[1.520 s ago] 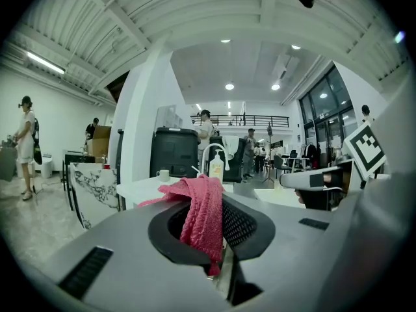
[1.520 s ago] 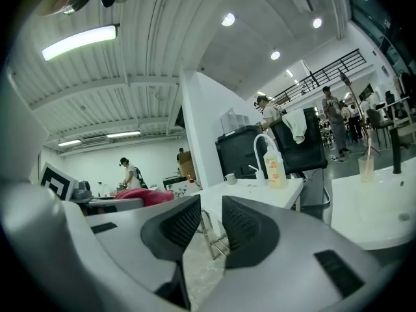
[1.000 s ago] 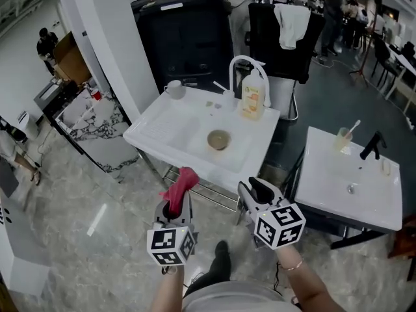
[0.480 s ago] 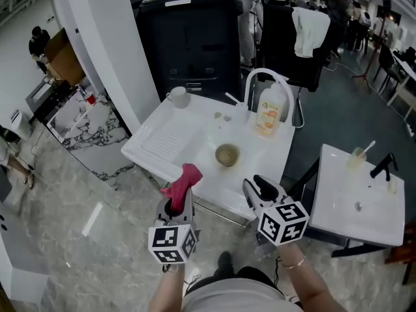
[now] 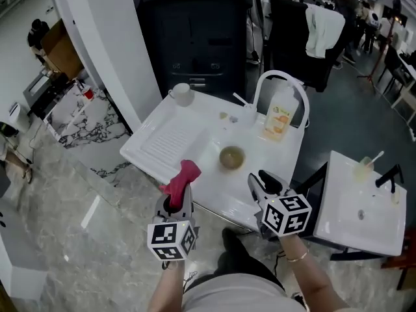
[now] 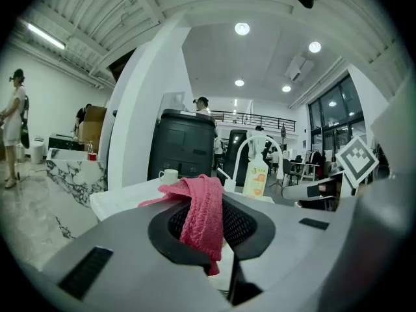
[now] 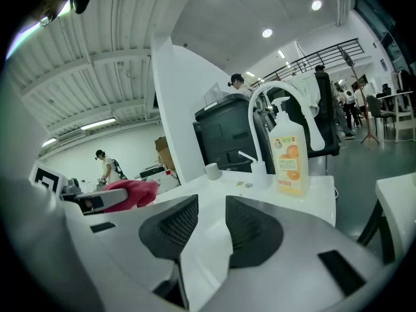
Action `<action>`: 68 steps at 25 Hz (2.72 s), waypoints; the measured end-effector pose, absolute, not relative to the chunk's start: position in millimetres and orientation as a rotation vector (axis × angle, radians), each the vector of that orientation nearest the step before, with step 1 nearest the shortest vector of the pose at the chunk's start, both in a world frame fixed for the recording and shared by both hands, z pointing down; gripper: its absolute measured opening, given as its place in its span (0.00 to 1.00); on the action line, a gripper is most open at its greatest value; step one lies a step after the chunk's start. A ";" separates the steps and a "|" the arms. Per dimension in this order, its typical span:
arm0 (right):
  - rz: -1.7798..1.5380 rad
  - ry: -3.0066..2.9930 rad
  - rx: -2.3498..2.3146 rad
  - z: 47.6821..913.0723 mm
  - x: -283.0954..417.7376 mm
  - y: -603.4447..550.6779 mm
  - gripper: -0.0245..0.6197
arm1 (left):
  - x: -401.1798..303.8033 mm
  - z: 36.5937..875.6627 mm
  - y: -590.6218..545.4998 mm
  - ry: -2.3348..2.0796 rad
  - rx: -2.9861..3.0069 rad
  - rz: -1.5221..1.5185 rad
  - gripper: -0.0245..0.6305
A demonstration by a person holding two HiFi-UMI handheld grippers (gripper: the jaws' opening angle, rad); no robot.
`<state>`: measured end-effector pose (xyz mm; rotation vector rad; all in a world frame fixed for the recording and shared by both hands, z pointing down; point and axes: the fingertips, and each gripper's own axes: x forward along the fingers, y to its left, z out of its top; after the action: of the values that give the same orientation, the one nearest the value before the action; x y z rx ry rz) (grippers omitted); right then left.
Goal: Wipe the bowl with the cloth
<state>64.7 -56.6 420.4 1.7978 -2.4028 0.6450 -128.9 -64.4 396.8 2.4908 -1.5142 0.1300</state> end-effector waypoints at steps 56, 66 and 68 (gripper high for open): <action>1.065 -1.822 1.490 732.8 123.8 -320.0 0.24 | -77.4 538.9 -312.7 -1.469 2.228 0.389 0.11; 1.079 -1.797 1.466 740.7 116.1 -315.0 0.09 | -82.3 540.6 -314.3 -1.485 2.208 0.383 0.11; 1.072 -1.795 1.470 738.1 115.8 -314.1 0.07 | -83.7 538.2 -312.8 -1.489 2.209 0.379 0.11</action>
<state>115.8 -314.1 738.1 1.4703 -1.7952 1.0719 -83.7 -312.8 538.2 2.2095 -1.4894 0.3789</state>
